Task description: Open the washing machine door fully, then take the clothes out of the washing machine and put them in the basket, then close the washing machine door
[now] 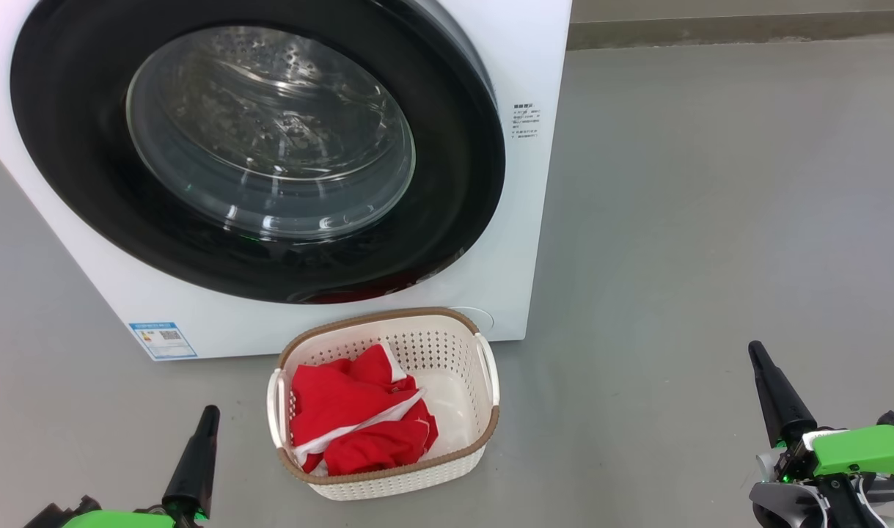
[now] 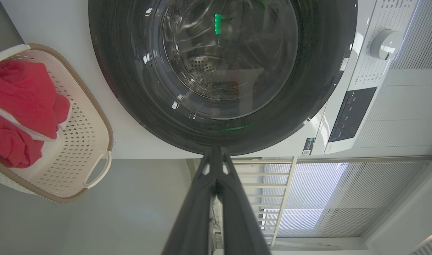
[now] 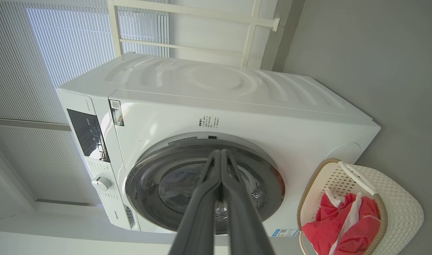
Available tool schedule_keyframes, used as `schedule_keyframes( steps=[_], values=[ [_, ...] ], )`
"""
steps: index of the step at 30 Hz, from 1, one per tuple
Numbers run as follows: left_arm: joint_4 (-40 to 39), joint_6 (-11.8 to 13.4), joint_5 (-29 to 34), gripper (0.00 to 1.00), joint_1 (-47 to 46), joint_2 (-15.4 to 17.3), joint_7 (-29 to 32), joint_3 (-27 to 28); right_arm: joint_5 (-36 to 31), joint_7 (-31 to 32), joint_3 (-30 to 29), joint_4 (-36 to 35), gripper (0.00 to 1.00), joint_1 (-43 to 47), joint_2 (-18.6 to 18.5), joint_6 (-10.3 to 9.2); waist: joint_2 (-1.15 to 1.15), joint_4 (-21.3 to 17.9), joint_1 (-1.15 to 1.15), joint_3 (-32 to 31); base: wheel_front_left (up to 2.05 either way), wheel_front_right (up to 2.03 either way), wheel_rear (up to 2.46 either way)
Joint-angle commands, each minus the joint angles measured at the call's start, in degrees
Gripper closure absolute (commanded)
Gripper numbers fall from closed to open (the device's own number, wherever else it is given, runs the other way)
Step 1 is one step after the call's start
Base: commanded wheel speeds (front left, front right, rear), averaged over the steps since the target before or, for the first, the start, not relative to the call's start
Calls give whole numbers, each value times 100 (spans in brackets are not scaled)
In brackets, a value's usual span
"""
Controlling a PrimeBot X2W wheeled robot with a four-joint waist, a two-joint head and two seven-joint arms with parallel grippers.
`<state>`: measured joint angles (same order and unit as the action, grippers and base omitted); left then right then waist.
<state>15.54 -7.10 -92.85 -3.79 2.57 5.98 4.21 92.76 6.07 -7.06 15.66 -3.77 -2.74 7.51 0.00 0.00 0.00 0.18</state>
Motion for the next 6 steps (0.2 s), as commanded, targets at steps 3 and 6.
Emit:
schedule_keyframes(
  steps=[3, 6],
  values=[
    [-150, -38, 53, 100, -238, 48, 36, 212, -40, 23, 78, -165, 100, -239, -34, -2, 0, 0, 0, 0, 0, 0, 0],
    [-150, -38, 54, 100, -239, 48, 36, 213, -42, 24, 76, -165, 100, -240, -33, -2, 0, 0, 0, 0, 0, 0, 0]
  ],
)
